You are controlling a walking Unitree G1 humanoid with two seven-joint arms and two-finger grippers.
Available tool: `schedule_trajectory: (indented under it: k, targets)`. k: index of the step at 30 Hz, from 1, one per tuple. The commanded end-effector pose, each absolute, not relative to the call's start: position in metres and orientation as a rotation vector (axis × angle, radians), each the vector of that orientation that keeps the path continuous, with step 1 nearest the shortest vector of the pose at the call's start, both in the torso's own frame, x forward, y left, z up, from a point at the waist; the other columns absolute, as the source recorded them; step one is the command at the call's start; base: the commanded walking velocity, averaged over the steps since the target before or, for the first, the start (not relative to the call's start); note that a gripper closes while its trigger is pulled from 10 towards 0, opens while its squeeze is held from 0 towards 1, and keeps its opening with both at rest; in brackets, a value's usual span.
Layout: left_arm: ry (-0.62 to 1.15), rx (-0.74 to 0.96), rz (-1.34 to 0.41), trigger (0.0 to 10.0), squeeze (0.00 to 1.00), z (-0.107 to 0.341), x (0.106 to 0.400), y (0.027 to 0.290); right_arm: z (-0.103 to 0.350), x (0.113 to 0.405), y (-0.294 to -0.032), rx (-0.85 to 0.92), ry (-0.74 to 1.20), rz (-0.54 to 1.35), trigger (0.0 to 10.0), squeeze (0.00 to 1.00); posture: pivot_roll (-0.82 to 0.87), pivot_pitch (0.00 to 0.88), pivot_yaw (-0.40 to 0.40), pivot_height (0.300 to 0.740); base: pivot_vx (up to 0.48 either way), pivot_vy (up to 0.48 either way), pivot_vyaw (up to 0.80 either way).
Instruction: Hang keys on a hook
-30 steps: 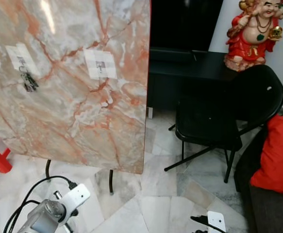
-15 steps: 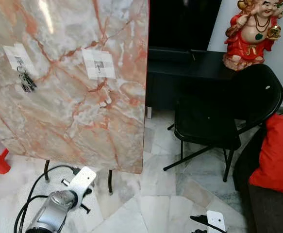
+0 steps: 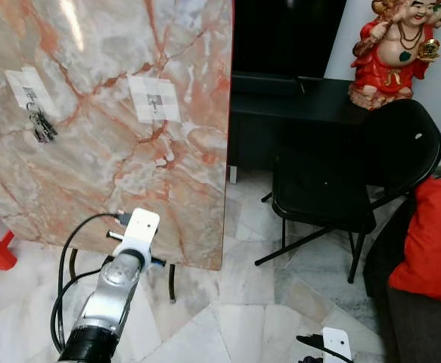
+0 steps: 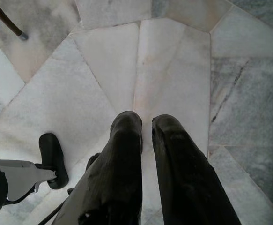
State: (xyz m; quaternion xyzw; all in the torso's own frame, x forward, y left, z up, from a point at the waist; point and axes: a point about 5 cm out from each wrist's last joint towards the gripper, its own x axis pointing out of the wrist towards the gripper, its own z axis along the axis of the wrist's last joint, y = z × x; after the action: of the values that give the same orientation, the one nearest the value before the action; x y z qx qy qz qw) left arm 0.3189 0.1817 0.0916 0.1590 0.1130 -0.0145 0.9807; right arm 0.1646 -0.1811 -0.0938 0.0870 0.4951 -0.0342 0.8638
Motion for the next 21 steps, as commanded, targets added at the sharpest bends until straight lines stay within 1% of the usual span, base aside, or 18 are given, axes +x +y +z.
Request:
schedule_trajectory:
  k: [1,5,7,11,16,21]
  targets:
    - [0.119,0.347,-0.001,10.0,0.00,0.111,0.324,0.179,-0.093,0.166,-0.182,0.179,1.025,-0.076,10.0,0.00,0.01,0.029,-0.032,0.740,0.000,0.000,0.00]
    - [0.016,0.372,0.051,10.0,0.00,0.131,0.330,0.180,-0.093,0.166,-0.182,0.177,1.024,-0.075,10.0,0.00,0.01,0.028,-0.032,0.740,0.000,0.000,0.00]
    - [-0.008,0.376,0.055,10.0,0.00,0.136,0.331,0.180,-0.093,0.166,-0.182,0.177,1.023,-0.075,10.0,0.00,0.01,0.028,-0.032,0.740,0.000,0.000,0.00]
    - [-0.068,0.442,0.045,10.0,0.00,0.145,0.333,0.177,-0.093,0.166,-0.182,0.174,1.024,-0.072,10.0,0.00,0.01,0.028,-0.032,0.740,0.000,0.000,0.00]
    - [-0.198,0.407,0.053,10.0,0.00,0.161,0.332,0.169,-0.093,0.166,-0.182,0.173,1.022,-0.073,10.0,0.00,0.01,0.027,-0.032,0.740,0.000,0.000,0.00]
    - [-0.248,0.412,0.064,10.0,0.00,0.168,0.331,0.166,-0.093,0.166,-0.182,0.171,1.021,-0.072,10.0,0.00,0.01,0.021,-0.031,0.740,0.000,0.000,0.00]
